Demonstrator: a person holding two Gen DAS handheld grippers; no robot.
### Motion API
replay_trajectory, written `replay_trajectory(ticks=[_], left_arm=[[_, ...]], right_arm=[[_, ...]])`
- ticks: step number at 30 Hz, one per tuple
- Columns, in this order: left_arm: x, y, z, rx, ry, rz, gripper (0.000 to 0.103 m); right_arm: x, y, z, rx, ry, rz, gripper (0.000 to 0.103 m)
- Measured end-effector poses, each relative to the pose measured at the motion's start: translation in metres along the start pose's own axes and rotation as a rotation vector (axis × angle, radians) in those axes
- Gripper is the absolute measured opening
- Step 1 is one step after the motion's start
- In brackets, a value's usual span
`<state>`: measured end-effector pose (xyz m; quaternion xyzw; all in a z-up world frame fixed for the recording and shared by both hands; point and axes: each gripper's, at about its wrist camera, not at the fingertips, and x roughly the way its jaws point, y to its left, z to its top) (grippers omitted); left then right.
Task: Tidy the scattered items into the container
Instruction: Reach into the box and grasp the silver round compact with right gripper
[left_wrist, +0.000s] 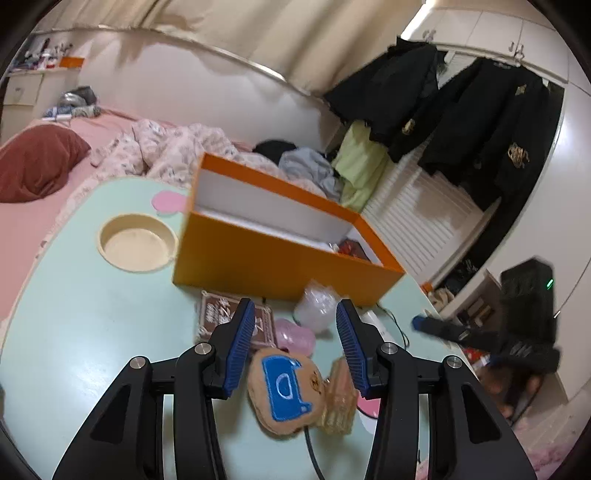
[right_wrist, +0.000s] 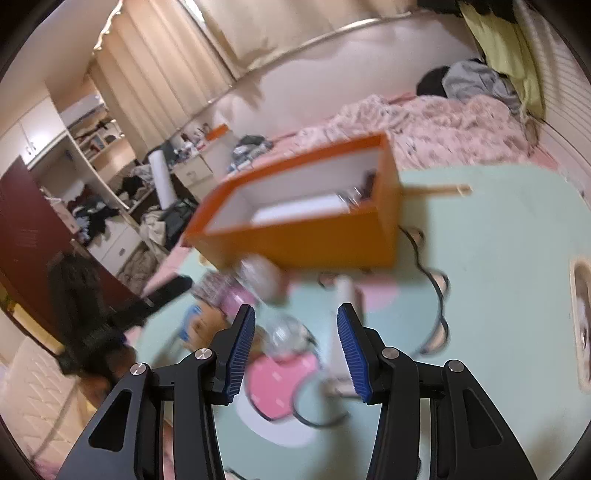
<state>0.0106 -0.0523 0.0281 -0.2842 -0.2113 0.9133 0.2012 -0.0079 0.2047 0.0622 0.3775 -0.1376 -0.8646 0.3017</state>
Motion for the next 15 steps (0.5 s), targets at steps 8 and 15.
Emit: replay_trajectory(ticks=[8, 15], left_arm=[[-0.002, 0.013, -0.003, -0.057, 0.004, -0.016, 0.047], [-0.006, 0.016, -0.003, -0.081, -0.005, -0.047, 0.047]], right_arm=[[0.048, 0.044, 0.098, -0.06, 0.218, -0.285, 0.046], [0.137, 0.013, 0.135, -0.167, 0.505, -0.475, 0.037]])
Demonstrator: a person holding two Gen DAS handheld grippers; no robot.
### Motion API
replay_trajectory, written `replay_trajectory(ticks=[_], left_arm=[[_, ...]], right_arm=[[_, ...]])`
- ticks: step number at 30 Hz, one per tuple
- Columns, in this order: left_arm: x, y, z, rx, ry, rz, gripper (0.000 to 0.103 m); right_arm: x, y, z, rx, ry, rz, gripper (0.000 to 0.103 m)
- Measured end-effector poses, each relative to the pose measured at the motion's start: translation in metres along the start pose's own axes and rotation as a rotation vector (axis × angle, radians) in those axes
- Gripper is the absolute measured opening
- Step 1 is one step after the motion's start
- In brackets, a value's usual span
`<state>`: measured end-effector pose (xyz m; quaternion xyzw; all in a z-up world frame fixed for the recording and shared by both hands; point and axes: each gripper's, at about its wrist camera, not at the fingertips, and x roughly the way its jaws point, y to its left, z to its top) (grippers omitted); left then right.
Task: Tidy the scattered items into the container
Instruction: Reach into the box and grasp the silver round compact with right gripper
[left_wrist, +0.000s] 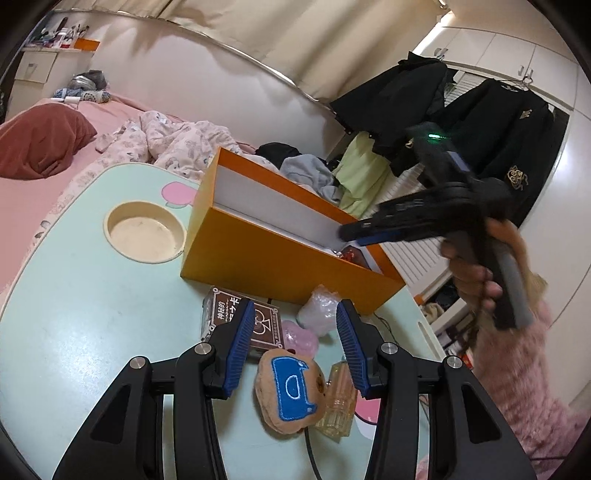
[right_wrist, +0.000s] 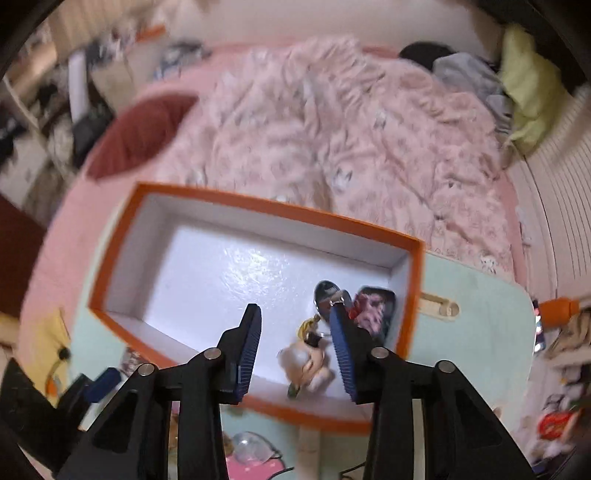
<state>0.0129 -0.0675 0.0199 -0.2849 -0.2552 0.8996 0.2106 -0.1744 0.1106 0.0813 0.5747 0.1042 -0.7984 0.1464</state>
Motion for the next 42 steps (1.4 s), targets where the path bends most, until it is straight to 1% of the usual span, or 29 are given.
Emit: replay_trajectory(ticks=[1, 2, 5, 7, 11, 12, 13, 15, 19, 23, 24, 26, 28, 35, 36, 38, 42], left_arm=[[0.0, 0.0, 0.0, -0.002, 0.0, -0.004, 0.047], [0.0, 0.001, 0.0, -0.005, 0.002, -0.01, 0.047], [0.0, 0.001, 0.0, -0.011, 0.006, -0.024, 0.047], [-0.001, 0.001, 0.0, -0.014, 0.005, -0.03, 0.047], [-0.003, 0.0, 0.0, -0.017, 0.0, -0.042, 0.047], [-0.003, 0.0, -0.001, -0.017, -0.002, -0.044, 0.047], [-0.003, -0.001, -0.001, -0.015, -0.005, -0.042, 0.047], [-0.004, -0.002, 0.0, -0.014, -0.008, -0.038, 0.047], [-0.002, -0.003, 0.0, -0.012, -0.005, -0.035, 0.048], [-0.002, -0.004, 0.001, -0.008, -0.007, -0.034, 0.048], [-0.001, -0.004, 0.001, -0.007, -0.004, -0.032, 0.048], [0.001, -0.004, 0.0, -0.01, 0.004, -0.031, 0.048], [0.0, -0.004, 0.0, -0.011, 0.003, -0.037, 0.048], [0.001, -0.003, -0.001, -0.012, 0.004, -0.038, 0.048], [0.001, -0.002, -0.001, -0.013, 0.006, -0.039, 0.048], [0.001, -0.002, -0.001, -0.014, 0.006, -0.038, 0.048], [0.001, -0.002, -0.002, -0.012, 0.007, -0.027, 0.048]], right_arm=[[0.006, 0.002, 0.003, -0.024, 0.032, -0.029, 0.037], [0.012, 0.005, 0.006, -0.043, 0.055, -0.078, 0.037], [0.024, 0.011, 0.004, -0.094, 0.1, -0.2, 0.037], [0.032, 0.013, 0.001, -0.118, 0.143, -0.229, 0.037], [0.04, 0.021, 0.001, -0.178, 0.151, -0.293, 0.037], [0.046, 0.023, 0.001, -0.19, 0.163, -0.311, 0.037], [0.052, 0.025, 0.002, -0.193, 0.184, -0.323, 0.039], [0.059, 0.027, 0.002, -0.203, 0.19, -0.364, 0.039], [0.063, 0.024, 0.005, -0.174, 0.2, -0.378, 0.04], [0.072, 0.026, 0.013, -0.217, 0.228, -0.416, 0.039], [0.077, 0.026, 0.014, -0.221, 0.251, -0.413, 0.036], [0.08, 0.024, 0.017, -0.205, 0.271, -0.4, 0.036], [0.08, 0.02, 0.018, -0.173, 0.286, -0.362, 0.028], [0.072, 0.011, 0.014, -0.123, 0.251, -0.299, 0.027], [0.067, 0.008, 0.014, -0.105, 0.232, -0.275, 0.026], [0.052, 0.01, 0.014, -0.085, 0.166, -0.233, 0.026], [0.022, 0.01, 0.009, -0.042, 0.063, -0.199, 0.026]])
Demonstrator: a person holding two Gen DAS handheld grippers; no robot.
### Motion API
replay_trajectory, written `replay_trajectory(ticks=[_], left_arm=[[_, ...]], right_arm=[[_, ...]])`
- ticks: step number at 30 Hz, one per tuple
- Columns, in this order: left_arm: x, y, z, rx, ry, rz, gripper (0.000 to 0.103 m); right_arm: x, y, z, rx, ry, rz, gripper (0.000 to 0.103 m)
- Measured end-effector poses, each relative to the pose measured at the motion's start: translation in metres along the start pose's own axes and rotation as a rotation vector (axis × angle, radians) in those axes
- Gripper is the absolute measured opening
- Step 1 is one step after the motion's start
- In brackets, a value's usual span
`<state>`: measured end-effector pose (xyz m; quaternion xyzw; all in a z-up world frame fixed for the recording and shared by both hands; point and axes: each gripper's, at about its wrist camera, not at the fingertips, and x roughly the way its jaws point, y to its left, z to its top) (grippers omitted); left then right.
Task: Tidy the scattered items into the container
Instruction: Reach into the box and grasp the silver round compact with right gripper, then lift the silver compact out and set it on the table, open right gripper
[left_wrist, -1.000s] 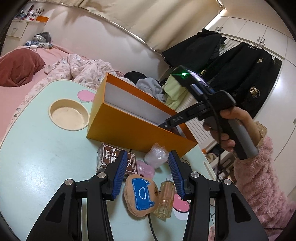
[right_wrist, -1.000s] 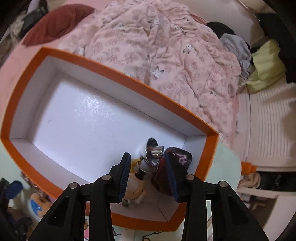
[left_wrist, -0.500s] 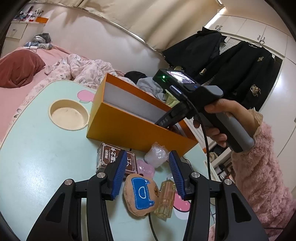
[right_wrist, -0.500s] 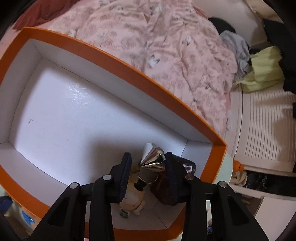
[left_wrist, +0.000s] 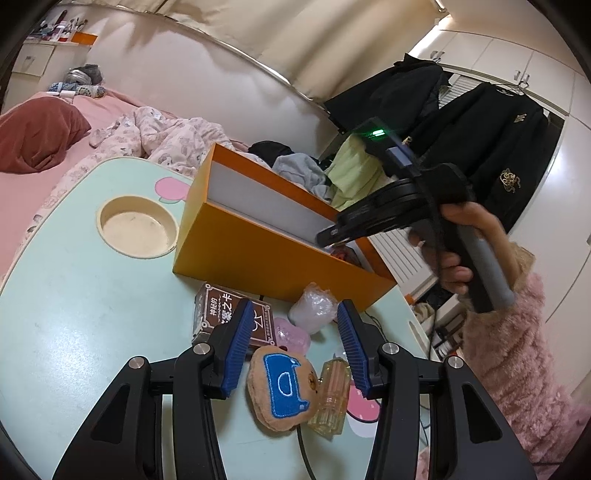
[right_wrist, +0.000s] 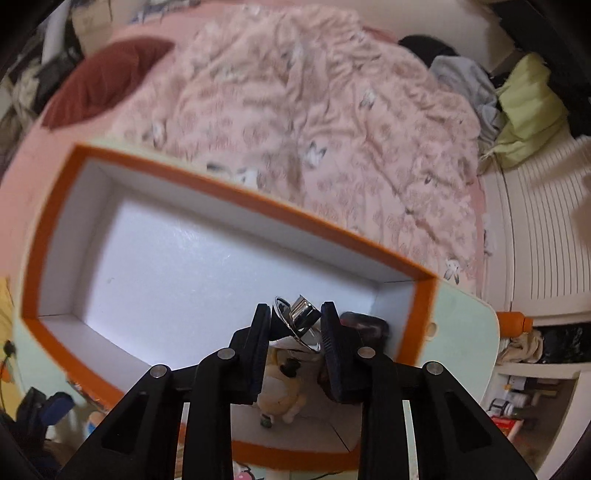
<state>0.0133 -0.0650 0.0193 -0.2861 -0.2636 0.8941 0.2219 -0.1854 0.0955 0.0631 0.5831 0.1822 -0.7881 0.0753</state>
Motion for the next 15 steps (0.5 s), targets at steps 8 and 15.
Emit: replay_trajectory(ticks=[8, 15], left_arm=[[0.001, 0.0, -0.001, 0.006, 0.007, 0.015, 0.048], [0.002, 0.001, -0.001, 0.003, 0.012, 0.017, 0.048]], right_arm=[[-0.077, 0.002, -0.075, -0.022, -0.188, 0.247, 0.026], [-0.05, 0.015, -0.149, -0.067, -0.15, 0.368, 0.026]])
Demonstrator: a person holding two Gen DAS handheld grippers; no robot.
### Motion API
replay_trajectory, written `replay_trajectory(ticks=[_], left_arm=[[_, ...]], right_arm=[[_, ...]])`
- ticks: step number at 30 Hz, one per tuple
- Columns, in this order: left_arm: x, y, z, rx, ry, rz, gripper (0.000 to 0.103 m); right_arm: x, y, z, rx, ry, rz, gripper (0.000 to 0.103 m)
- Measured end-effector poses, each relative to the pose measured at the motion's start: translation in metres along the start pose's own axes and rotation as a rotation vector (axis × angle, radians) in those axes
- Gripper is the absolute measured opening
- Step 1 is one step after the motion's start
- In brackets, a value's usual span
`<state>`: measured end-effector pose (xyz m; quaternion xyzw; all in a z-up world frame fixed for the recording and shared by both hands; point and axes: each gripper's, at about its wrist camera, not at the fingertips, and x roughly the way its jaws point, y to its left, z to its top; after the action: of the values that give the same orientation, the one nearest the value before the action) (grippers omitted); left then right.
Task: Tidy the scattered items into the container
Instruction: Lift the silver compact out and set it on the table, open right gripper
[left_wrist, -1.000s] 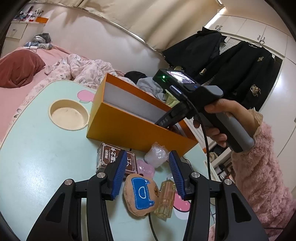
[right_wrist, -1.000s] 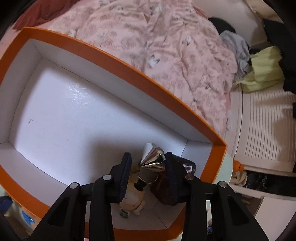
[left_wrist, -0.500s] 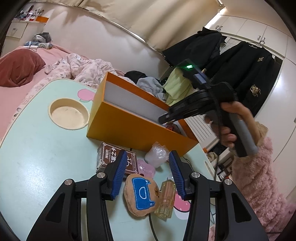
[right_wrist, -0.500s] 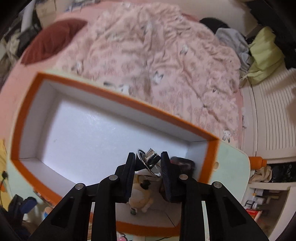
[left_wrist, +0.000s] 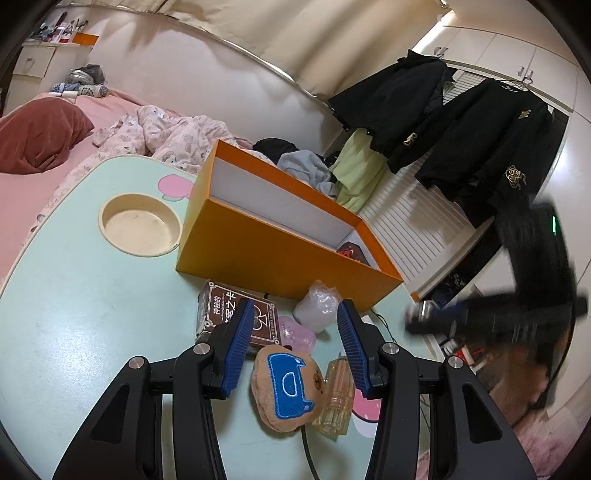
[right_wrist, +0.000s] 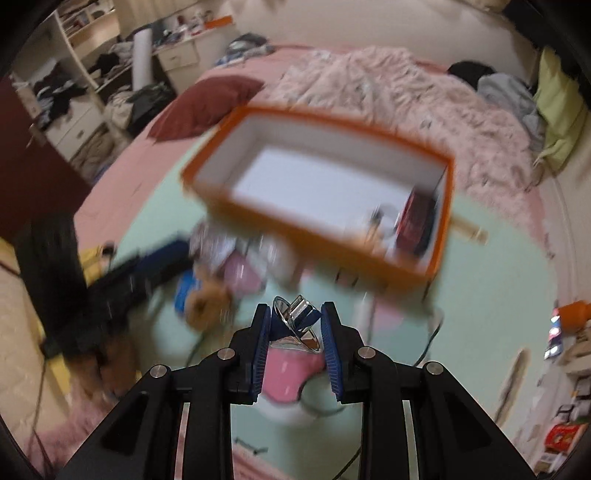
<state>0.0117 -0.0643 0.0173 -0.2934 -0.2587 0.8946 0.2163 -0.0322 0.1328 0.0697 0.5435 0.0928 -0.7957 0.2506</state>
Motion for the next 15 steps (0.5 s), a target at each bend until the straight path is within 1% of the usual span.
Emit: replay_trajectory(ticks=[2, 6, 9, 11, 13, 15], left_arm=[[0.0, 0.0, 0.0, -0.001, 0.003, 0.001, 0.048], [0.001, 0.0, 0.0, -0.002, 0.004, 0.003, 0.048], [0.001, 0.001, 0.0, -0.002, 0.006, 0.003, 0.048], [0.001, 0.001, -0.001, -0.002, 0.006, 0.002, 0.048], [0.001, 0.001, -0.001, -0.001, 0.009, 0.0, 0.048], [0.001, 0.001, -0.001, -0.001, 0.01, -0.001, 0.048]], right_arm=[[0.016, -0.007, -0.011, 0.02, 0.028, 0.0, 0.026], [0.033, -0.012, -0.022, 0.03, 0.049, -0.055, 0.027], [0.03, -0.012, -0.024, 0.036, 0.023, -0.038, 0.027], [0.025, -0.011, -0.024, 0.031, -0.012, -0.026, 0.029], [0.021, -0.014, -0.023, 0.039, -0.044, -0.018, 0.045], [0.012, -0.02, -0.026, 0.07, -0.1, -0.017, 0.048]])
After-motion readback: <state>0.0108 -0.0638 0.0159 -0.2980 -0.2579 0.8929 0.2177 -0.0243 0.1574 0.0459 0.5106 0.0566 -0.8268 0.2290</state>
